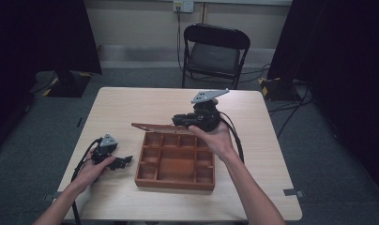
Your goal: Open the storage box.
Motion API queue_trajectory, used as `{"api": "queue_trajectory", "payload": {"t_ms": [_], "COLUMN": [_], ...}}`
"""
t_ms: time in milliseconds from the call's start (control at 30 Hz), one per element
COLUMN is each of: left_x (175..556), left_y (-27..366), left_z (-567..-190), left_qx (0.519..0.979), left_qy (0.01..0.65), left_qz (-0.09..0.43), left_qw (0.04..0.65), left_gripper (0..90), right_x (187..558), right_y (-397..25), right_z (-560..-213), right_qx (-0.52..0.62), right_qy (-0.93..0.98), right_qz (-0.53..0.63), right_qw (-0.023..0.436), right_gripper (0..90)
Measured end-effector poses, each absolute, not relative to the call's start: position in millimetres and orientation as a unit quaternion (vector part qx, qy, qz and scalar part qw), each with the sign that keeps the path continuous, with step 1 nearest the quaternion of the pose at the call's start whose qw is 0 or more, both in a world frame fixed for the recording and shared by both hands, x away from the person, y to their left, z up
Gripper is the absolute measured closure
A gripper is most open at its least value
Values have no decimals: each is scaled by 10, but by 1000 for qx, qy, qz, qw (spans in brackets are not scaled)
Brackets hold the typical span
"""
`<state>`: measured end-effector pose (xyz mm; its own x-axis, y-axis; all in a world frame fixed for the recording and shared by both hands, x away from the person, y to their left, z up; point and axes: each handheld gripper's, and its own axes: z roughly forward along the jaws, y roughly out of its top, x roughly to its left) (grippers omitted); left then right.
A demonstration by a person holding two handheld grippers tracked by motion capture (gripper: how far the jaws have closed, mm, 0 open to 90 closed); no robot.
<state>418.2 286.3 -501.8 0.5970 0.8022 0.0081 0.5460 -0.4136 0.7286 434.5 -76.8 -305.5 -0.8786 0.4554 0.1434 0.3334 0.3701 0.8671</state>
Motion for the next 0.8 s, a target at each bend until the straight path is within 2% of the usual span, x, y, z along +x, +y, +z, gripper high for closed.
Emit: {"api": "queue_trajectory", "payload": {"t_ms": [800], "left_x": [4180], "left_y": [2860], "left_z": [-5021], "left_qx": [819], "left_qy": [412], "left_qz": [179], "left_qw": [355], "left_gripper": [100], "right_x": [4343], "right_y": [-767], "right_z": [-3058], "right_qx": [238], "right_qy": [826], "right_qz": [507], "right_qw": [59], "right_gripper": [818]}}
